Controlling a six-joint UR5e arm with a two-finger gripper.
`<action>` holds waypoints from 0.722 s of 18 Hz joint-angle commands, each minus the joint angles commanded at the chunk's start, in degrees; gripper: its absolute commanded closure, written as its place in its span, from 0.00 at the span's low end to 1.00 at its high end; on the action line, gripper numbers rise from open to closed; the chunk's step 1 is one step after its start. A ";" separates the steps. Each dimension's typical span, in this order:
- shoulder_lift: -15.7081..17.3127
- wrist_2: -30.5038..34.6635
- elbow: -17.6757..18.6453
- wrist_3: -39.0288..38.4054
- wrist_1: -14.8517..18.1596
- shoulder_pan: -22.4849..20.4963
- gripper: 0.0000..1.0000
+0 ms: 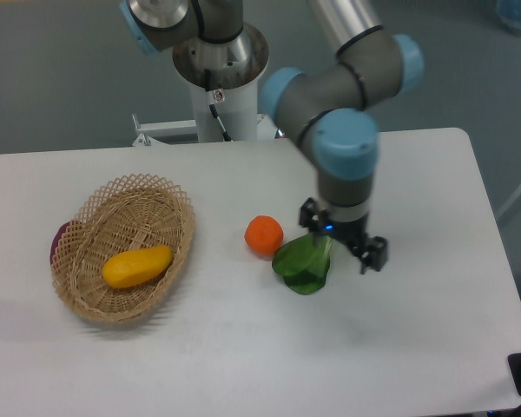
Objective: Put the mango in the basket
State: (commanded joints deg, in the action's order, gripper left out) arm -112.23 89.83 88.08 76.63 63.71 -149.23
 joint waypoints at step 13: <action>-1.59 0.44 -1.33 3.09 0.80 -1.94 0.00</action>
State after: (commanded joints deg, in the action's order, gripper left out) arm -113.82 90.26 86.75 79.72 64.51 -151.17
